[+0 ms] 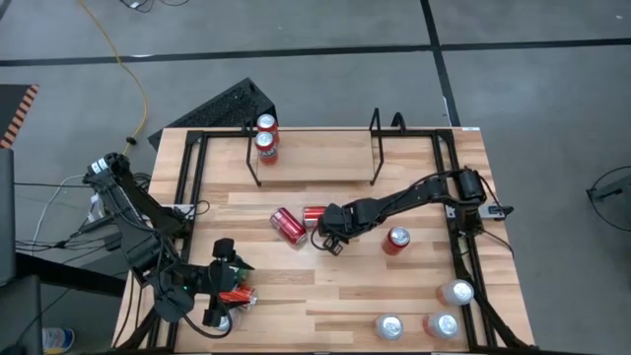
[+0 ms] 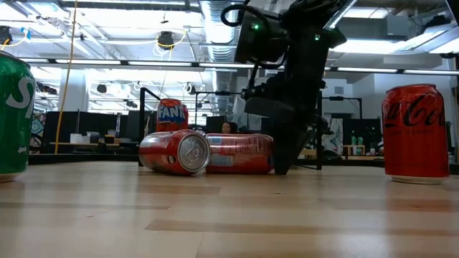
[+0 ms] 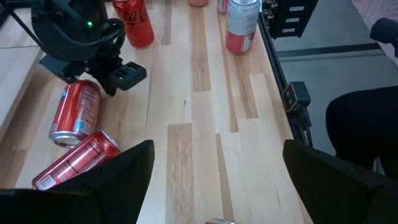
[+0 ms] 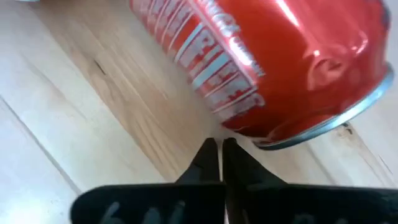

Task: Place canned beverage on shelf
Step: Put the red soda can on the shelf and align with the other red soda cans

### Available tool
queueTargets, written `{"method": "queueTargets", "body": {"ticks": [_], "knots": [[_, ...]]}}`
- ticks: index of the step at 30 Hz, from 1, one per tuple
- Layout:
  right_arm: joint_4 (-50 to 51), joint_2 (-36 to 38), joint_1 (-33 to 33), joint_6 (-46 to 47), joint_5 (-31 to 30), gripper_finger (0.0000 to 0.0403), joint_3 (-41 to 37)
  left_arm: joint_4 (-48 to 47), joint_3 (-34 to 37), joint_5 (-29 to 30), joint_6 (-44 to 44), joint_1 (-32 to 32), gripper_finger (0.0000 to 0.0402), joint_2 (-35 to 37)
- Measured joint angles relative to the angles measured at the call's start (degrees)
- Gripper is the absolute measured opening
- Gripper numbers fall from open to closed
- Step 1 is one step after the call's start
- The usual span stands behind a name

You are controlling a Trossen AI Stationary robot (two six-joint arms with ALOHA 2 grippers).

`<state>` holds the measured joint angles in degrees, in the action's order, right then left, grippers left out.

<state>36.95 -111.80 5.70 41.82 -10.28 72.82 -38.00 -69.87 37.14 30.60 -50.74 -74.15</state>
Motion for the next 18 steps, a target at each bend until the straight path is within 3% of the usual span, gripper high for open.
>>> {"method": "queueTargets", "body": {"ticks": [7, 13, 18], "knots": [[4.2, 0.1, 1.2, -1.3, 4.2, 0.0059, 2.7, 0.0, 0.0, 0.0, 0.1, 0.0, 0.0341, 0.0], [11.2, 0.1, 4.0, -13.1, 4.8, 0.0085, 11.3, 0.0, 0.0, 0.5, 0.0, 0.0, 0.0341, 0.0], [15.5, 0.1, 4.9, -23.1, 1.2, 0.0153, 19.3, 0.0, 0.0, 0.7, 0.1, 0.0, 0.0341, 0.0]]}}
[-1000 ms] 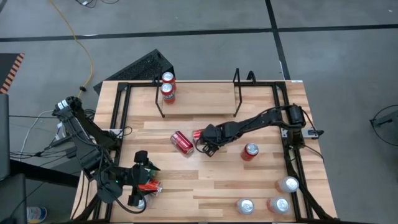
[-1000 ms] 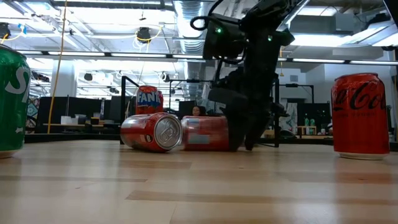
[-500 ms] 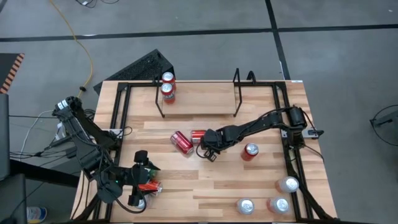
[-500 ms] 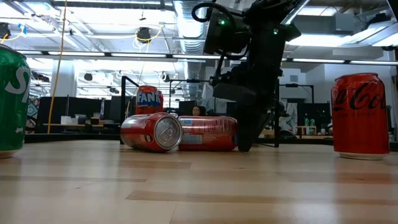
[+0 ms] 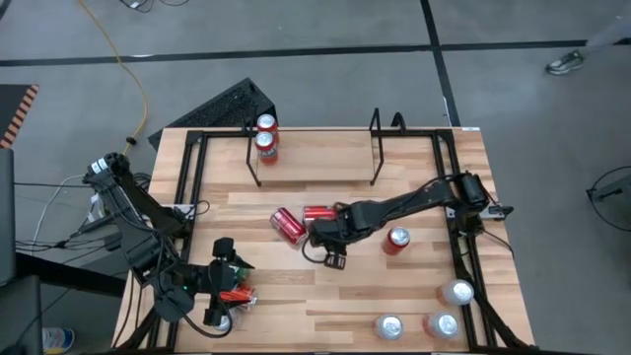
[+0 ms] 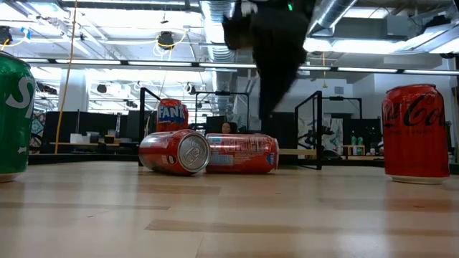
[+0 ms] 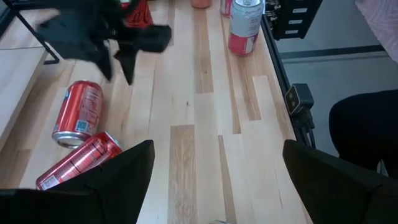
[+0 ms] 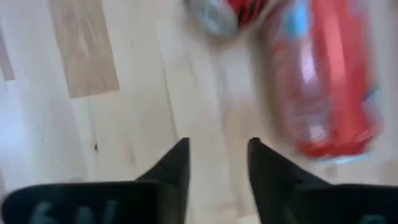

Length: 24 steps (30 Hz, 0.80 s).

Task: Place canned beverage on shelf
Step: Put the red soda can on the shelf and align with the other red soda cans

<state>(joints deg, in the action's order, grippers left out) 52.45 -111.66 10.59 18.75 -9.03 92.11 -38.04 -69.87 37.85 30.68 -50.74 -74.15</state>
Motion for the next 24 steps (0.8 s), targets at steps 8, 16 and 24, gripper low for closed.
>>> {"method": "queueTargets", "body": {"ticks": [8, 16, 24], "knots": [[-7.3, 0.1, -6.0, -11.8, -1.7, 0.0313, 4.2, 0.0, 0.0, 0.1, -0.7, 0.0, 0.0341, 0.0], [-5.0, -2.1, -11.7, -18.0, 3.7, 0.0371, 4.1, -1.3, 0.0, -0.2, 1.1, 0.0, 0.0341, 0.0], [-0.9, -9.2, -12.3, -23.8, 5.9, 0.0364, 4.1, -1.6, 0.0, -0.4, 1.6, 0.0, 0.0341, 0.0]]}}
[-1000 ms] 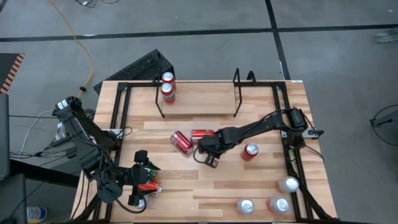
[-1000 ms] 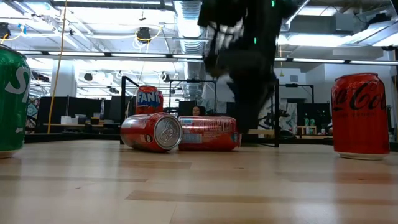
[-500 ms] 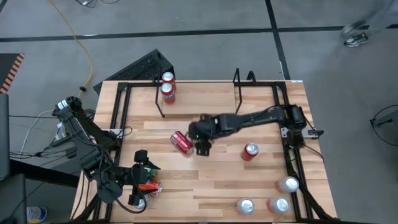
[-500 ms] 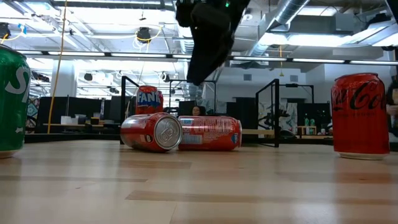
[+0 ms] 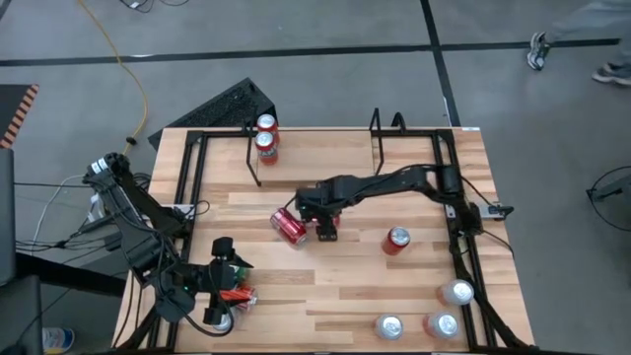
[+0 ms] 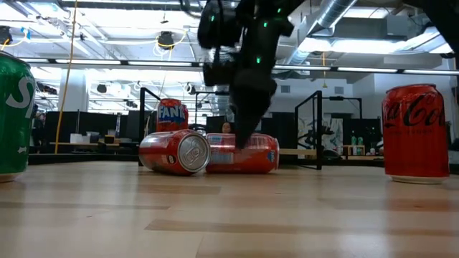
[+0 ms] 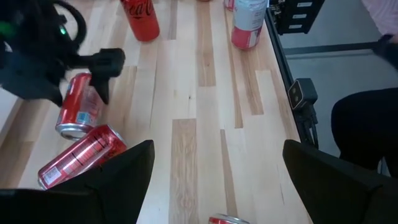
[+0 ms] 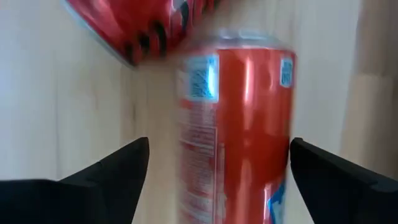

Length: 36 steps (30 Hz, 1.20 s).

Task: Place canned beverage on shelf
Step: Put the red soda can on the shelf and align with the other red soda cans

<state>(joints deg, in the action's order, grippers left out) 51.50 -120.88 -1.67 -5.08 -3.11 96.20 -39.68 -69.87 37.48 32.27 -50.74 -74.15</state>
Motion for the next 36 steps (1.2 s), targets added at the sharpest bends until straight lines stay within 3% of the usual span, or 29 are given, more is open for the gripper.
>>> {"method": "queueTargets", "body": {"ticks": [7, 12, 14, 21, 24, 30, 36], "knots": [[2.8, -6.4, 0.1, 1.5, 0.4, 0.0351, 0.4, 0.1, 0.0, -0.1, 0.1, 0.0, 0.0341, 0.0], [3.5, -7.2, 2.2, 2.8, -3.2, 0.0289, 0.5, 0.1, 0.0, 0.0, 0.2, 0.2, 0.0341, 0.0], [3.8, -6.4, 3.2, 3.5, -6.9, 0.0270, 0.4, 0.3, 0.0, 0.0, 0.4, 0.4, 0.0341, 0.0], [6.1, -1.6, 7.0, 6.4, -18.6, 0.0271, -0.3, 0.8, 0.0, 0.0, 1.2, 0.5, 0.0341, 0.0], [7.7, 2.1, 9.3, 6.4, -26.4, 0.0271, 0.1, 0.9, 0.0, 0.4, 1.6, 0.5, 0.0341, 0.0], [8.6, 4.5, 15.9, -1.5, -39.6, 0.0271, -0.1, 3.9, 0.0, 2.8, 1.5, 0.5, 0.0341, 0.0], [7.8, 5.4, 23.2, -14.0, -61.1, 0.0271, 0.1, 8.0, 0.0, 2.5, 1.0, 1.6, 0.0341, 0.0]]}}
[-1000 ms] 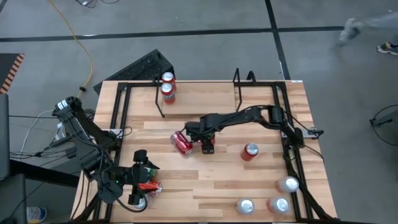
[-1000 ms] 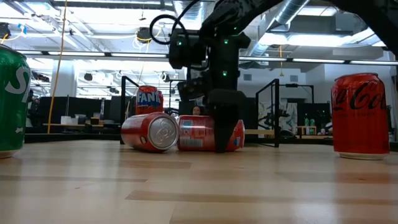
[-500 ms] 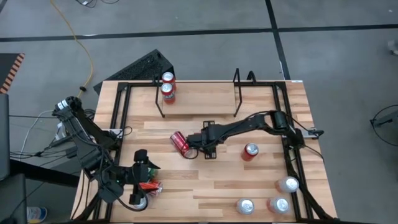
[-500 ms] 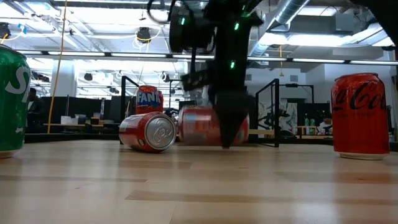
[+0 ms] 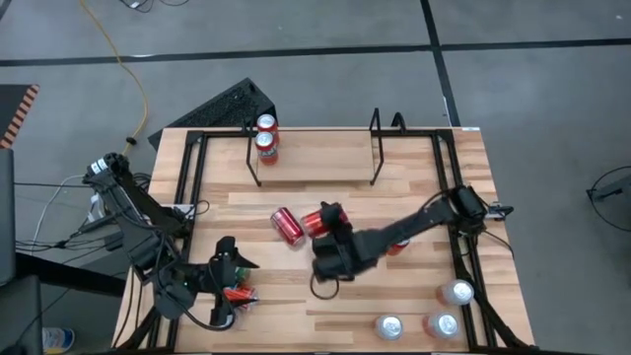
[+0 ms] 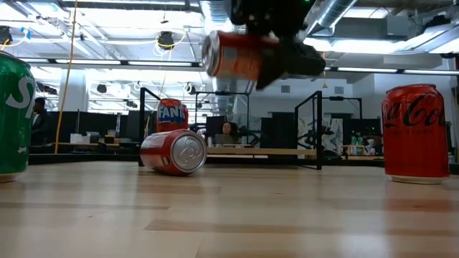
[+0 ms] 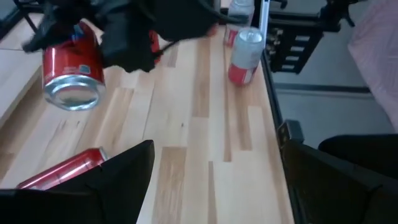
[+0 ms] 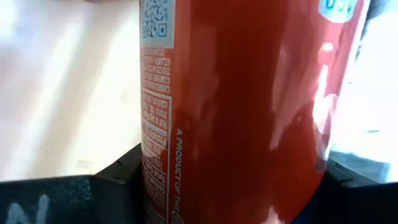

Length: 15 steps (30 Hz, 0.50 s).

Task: Place canned beverage on shelf
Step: Put the red soda can on the shelf and align with the other red soda cans

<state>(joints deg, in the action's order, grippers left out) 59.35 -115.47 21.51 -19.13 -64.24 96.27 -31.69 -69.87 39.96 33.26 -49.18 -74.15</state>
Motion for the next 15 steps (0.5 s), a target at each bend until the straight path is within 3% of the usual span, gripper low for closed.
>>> {"method": "queueTargets", "body": {"ticks": [4, 8, 15], "knots": [[-0.6, -0.1, 3.1, -8.6, -14.9, 0.0271, 0.0, 3.3, 0.0, -2.8, -1.3, 1.6, 0.0341, 0.0], [-1.1, -0.1, 5.2, -13.8, -25.5, 0.0271, 0.0, 13.0, 0.0, -9.6, -8.2, 3.6, 0.0341, 0.0], [-1.9, -0.1, 7.8, -17.4, -25.7, 0.0271, 0.1, 17.5, 0.0, -19.2, -14.6, 8.7, 0.0341, 1.6]]}}
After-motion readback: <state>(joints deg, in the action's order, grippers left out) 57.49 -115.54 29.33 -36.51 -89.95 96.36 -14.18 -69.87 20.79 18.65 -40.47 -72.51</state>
